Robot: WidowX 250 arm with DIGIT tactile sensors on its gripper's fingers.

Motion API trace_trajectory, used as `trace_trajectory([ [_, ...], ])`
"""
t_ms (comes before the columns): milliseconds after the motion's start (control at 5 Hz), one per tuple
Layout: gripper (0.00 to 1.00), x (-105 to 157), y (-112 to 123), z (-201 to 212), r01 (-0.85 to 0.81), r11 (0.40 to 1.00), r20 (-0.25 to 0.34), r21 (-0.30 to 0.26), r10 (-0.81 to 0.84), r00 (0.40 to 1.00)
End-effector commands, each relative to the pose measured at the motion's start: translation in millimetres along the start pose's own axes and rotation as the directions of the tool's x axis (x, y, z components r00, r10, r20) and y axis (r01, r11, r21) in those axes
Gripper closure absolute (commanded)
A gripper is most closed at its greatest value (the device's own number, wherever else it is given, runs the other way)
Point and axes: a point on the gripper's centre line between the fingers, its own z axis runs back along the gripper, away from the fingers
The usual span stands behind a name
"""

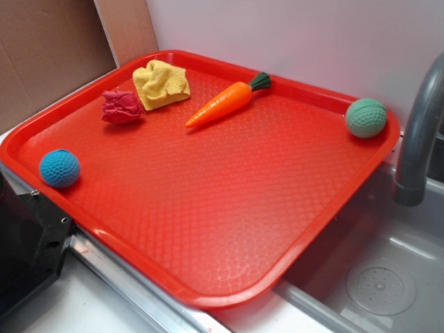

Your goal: Grab the carrot.

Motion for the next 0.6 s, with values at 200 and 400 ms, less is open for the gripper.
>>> trace_trajectory([
  [200, 0.00, 22, 1, -12, -0.031, 0.998, 0.009, 0.049, 0.031, 0.999],
  [400, 0.00, 46, -1, -32, -0.016, 0.997, 0.039, 0.069, 0.013, 0.999],
])
